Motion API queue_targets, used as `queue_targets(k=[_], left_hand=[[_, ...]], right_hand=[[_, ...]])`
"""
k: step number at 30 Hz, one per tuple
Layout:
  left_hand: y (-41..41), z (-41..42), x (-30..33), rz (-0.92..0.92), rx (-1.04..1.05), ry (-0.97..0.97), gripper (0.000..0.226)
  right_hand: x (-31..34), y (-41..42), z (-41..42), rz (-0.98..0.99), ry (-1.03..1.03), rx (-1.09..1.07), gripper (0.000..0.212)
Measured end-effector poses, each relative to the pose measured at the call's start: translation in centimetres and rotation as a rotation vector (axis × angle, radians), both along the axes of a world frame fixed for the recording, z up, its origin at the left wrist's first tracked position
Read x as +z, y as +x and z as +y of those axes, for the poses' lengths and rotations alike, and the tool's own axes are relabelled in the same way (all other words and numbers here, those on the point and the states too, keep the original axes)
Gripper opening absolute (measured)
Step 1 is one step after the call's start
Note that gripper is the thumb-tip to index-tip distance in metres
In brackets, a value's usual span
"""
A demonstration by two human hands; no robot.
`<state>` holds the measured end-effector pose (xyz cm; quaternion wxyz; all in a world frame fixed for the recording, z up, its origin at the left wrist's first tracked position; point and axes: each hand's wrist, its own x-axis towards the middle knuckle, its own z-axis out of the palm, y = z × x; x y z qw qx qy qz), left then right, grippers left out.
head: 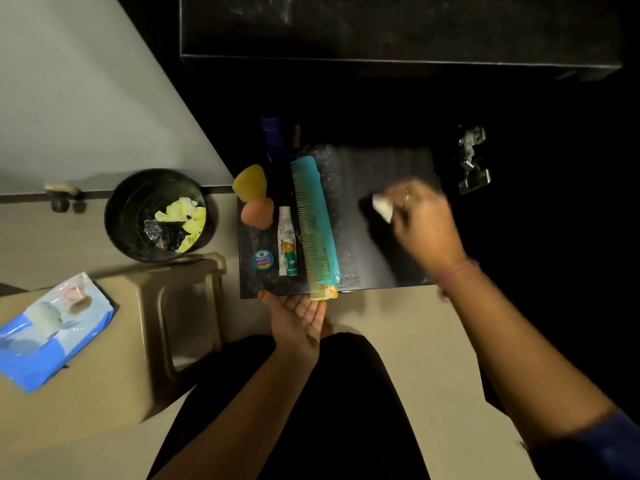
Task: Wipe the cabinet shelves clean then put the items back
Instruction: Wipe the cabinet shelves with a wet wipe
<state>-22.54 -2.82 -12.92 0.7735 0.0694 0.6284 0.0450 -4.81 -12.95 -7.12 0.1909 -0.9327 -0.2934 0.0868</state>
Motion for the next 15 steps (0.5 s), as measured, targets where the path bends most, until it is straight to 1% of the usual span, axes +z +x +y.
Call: queue_targets(k=[2,3,5,6,8,9,10,11,12,13,14,15], left_hand=[[-0.1,0.1,0.0,-0.021,0.01,0.001,0.08],[-0.1,0.1,0.0,-0.029,0.018,0.001,0.08],[-0.2,0.1,0.0,-0.041,0.013,0.004,0.079],[-0.2,0.0,0.0,-0.042,0.006,0.008,0.079],[-0.2,0.0,-0.1,-0.039,-0.004,0.015,0.08],[-0.2,0.0,-0.1,-0.037,-0.002,0.017,0.081],[-0.2,0.0,-0.2,-0.035,0.004,0.016,0.081],[-0.2,0.0,-0.2,-0.033,0.012,0.012,0.081],[-0.1,0.0,-0.2,-0.032,0.016,0.004,0.081],[-0.1,0.1,-0.1,-0.031,0.018,-0.004,0.082],[-0.1,0.2,-0.1,-0.03,0.018,-0.01,0.082],[0.0,0.2,-0.1,-0.028,0.013,-0.013,0.082]], right_hand=[[-0.9,4.4,3.1,-0.035,-0.037,-0.084,0.025],[-1.5,5.6,4.3,-0.002,-0.07,-0.124,0.024],[-3.1,5.2,5.3,0.08,-0.15,-0.169,0.027],[-3.7,3.5,5.1,0.098,-0.17,-0.172,0.029],[-4.6,-1.8,3.5,0.116,-0.088,-0.213,0.031],[-5.0,-5.2,1.9,0.091,-0.125,-0.166,0.037],[-5.4,-8.3,-0.1,0.074,-0.115,-0.131,0.049],[-6.1,-10.7,-2.3,0.016,-0.13,-0.051,0.058],[-6.7,-13.0,-4.3,0.056,-0.159,-0.035,0.061],[-6.3,-14.9,-5.8,0.151,-0.203,-0.045,0.06],[-5.3,-16.0,-6.7,0.2,-0.21,-0.054,0.057],[-4.3,-16.2,-7.7,0.211,-0.187,-0.048,0.06]])
